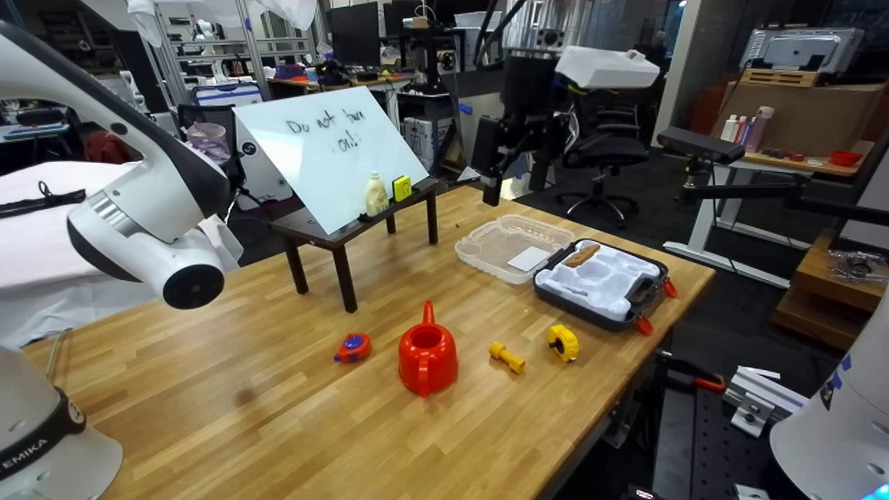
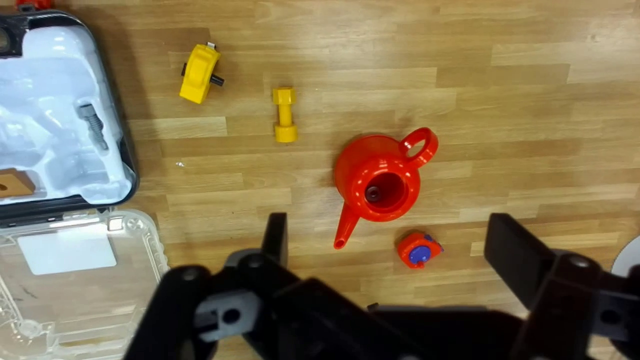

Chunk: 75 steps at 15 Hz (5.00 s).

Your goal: Put the bottle on the stand in the case

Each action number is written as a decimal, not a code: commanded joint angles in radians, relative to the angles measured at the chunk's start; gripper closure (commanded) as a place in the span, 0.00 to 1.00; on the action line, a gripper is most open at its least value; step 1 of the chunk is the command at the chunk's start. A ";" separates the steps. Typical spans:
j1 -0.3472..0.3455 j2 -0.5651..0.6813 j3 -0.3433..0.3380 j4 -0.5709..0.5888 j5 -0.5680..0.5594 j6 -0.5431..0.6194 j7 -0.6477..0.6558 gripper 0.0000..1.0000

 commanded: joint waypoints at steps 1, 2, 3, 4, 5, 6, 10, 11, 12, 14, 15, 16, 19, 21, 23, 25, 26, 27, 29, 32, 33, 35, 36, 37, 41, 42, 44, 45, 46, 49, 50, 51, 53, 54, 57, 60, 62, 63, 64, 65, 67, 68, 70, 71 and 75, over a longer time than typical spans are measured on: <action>-0.009 0.019 0.010 0.012 0.005 -0.003 0.000 0.00; -0.009 0.023 0.010 0.012 0.004 -0.003 0.000 0.00; -0.009 0.019 0.010 0.010 0.005 -0.003 0.000 0.00; -0.010 0.013 0.010 0.009 0.005 -0.003 0.000 0.00; -0.010 0.010 0.010 0.009 0.005 -0.003 0.000 0.00; -0.010 0.008 0.010 0.008 0.005 -0.003 0.000 0.00; -0.010 0.007 0.010 0.006 0.005 -0.003 0.000 0.00; -0.010 0.007 0.010 0.006 0.005 -0.003 0.000 0.00; -0.010 0.007 0.010 0.006 0.005 -0.003 0.000 0.00; -0.010 0.007 0.010 0.006 0.005 -0.003 0.000 0.00; -0.009 0.015 0.010 0.016 0.012 0.001 0.006 0.00; -0.011 0.029 0.011 0.031 0.017 0.005 0.020 0.00; -0.024 0.092 0.015 0.096 0.032 0.012 0.102 0.00; -0.039 0.145 0.022 0.144 0.026 0.027 0.189 0.00; -0.058 0.207 0.025 0.197 0.014 0.020 0.307 0.00; -0.066 0.261 0.020 0.239 0.011 0.029 0.408 0.00; -0.060 0.279 0.014 0.253 0.015 0.047 0.423 0.00; -0.052 0.292 0.008 0.266 0.023 0.055 0.417 0.00; -0.038 0.302 0.002 0.279 0.035 0.074 0.381 0.00; -0.037 0.296 0.002 0.272 0.017 0.066 0.394 0.00; -0.037 0.296 0.002 0.272 0.017 0.066 0.394 0.00; -0.037 0.296 0.002 0.272 0.017 0.066 0.394 0.00; -0.037 0.296 0.002 0.272 0.017 0.066 0.394 0.00; -0.037 0.296 0.002 0.272 0.017 0.066 0.394 0.00; -0.032 0.315 0.009 0.286 0.020 0.066 0.425 0.00; -0.034 0.333 0.013 0.297 0.001 0.072 0.460 0.00; -0.034 0.375 0.015 0.326 -0.004 0.084 0.529 0.00; -0.034 0.409 0.012 0.358 0.002 0.073 0.577 0.00; -0.033 0.441 0.008 0.390 0.001 0.060 0.628 0.00; -0.028 0.544 -0.019 0.503 -0.005 0.052 0.786 0.00; -0.026 0.577 -0.032 0.543 0.000 0.045 0.832 0.00; -0.025 0.607 -0.044 0.580 0.011 0.038 0.870 0.00; -0.023 0.657 -0.065 0.641 0.024 0.021 0.940 0.00; -0.020 0.619 -0.063 0.579 0.009 0.066 0.879 0.00; -0.019 0.656 -0.071 0.623 0.013 0.053 0.922 0.00; -0.016 0.654 -0.070 0.624 0.013 0.050 0.931 0.00; -0.016 0.654 -0.070 0.624 0.013 0.050 0.931 0.00; -0.016 0.654 -0.070 0.624 0.013 0.049 0.931 0.00; -0.016 0.654 -0.070 0.624 0.013 0.049 0.931 0.00; -0.015 0.655 -0.071 0.625 0.010 0.061 0.933 0.00; -0.015 0.667 -0.071 0.643 0.013 0.083 0.940 0.00; -0.014 0.676 -0.072 0.659 0.014 0.098 0.945 0.00; -0.014 0.700 -0.076 0.700 0.017 0.130 0.965 0.00; -0.015 0.713 -0.079 0.722 0.018 0.139 0.978 0.00; -0.015 0.793 -0.099 0.837 0.008 0.155 1.009 0.00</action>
